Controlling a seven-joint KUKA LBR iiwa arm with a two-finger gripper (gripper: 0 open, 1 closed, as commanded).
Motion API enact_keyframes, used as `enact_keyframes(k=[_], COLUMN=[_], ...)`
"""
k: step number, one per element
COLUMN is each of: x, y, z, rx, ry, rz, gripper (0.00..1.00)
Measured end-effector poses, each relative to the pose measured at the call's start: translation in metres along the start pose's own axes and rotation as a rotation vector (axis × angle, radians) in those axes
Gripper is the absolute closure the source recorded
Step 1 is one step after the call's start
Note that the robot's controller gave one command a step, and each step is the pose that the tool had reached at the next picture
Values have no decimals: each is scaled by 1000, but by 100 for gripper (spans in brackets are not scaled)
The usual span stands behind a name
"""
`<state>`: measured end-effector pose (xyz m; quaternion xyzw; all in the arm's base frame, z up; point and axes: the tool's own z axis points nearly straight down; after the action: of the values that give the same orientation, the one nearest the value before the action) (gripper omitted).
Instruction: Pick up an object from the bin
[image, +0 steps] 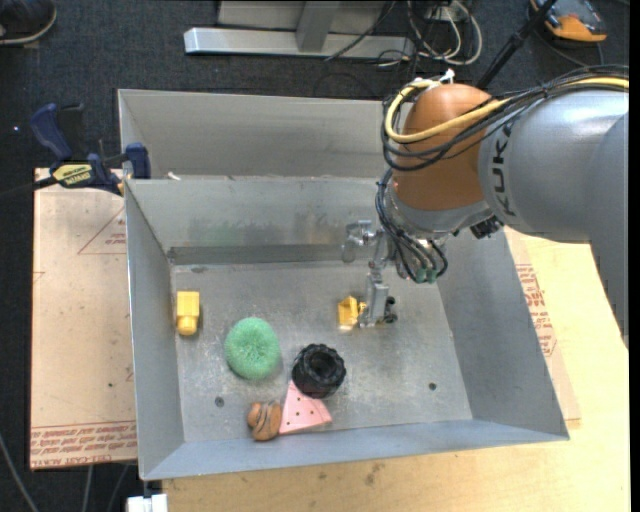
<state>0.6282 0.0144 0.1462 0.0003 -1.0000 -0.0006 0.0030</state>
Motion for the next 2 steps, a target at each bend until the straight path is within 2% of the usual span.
enact_keyframes(k=[1, 2], x=[-2, -2], y=[0, 0], z=[-5, -5], rx=[0, 0], ry=[-8, -7], rz=[0, 0], gripper=[0, 0])
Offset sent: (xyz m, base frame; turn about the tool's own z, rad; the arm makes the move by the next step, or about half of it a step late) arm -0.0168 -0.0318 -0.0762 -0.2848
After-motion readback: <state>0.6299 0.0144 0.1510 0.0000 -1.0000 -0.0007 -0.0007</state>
